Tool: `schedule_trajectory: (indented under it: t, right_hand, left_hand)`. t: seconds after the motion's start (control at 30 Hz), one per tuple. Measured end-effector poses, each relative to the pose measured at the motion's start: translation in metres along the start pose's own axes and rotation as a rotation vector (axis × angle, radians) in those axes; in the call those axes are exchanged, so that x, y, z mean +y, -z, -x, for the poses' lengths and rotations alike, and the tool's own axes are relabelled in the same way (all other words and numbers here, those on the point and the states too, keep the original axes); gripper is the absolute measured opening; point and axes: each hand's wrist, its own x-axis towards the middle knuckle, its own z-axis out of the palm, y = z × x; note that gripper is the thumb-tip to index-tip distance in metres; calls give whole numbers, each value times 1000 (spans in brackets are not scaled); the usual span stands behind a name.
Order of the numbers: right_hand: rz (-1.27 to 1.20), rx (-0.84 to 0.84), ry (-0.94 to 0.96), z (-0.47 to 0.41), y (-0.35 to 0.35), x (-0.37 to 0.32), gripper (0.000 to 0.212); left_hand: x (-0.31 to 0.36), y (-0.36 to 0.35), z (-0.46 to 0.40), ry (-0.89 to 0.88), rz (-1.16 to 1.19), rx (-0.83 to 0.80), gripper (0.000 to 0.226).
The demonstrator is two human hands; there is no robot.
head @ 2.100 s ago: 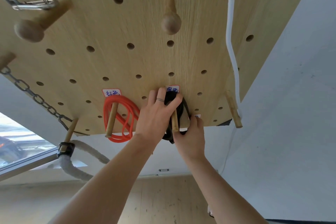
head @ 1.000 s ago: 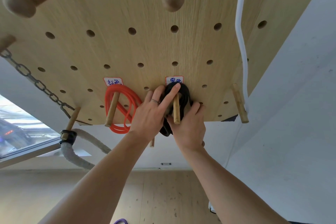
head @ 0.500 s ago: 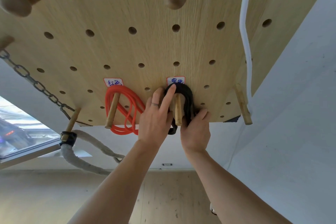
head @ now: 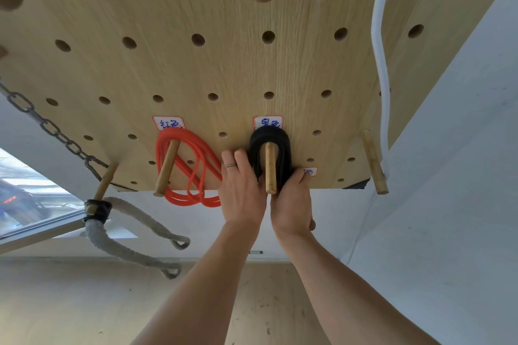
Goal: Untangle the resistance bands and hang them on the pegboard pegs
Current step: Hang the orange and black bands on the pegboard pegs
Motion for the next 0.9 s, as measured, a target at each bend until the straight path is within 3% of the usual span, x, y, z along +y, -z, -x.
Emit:
schedule_trajectory:
  t: [0.13,0.27,0.37,0.57,0.67,0.8,0.9]
  right_hand:
    - [1,-45,-23,-3,1,2,37]
    - [-115,-46,-68,-2,12,4,67]
    - [-203,-25,-45,4,17,4,75]
    - [-270,27,14,14,30,11,71]
    - [-258,22,42,17,33,17,58]
    - [-230,26,66,16,36,22,34]
    - [-228,8,51,11,36,24,35]
  left_hand:
    - [-11,-9,6,109,8,-68,44]
    - [-17,-14,8,141,69,-58,60]
    - [-16,-14,9,143,75,-37,68]
    - [-13,-4,15,182,95,-22,78]
    - [-13,1,19,166,132,-5,80]
    - [-11,9,22,159,133,12,73]
    - [-10,11,25,126,132,14,63]
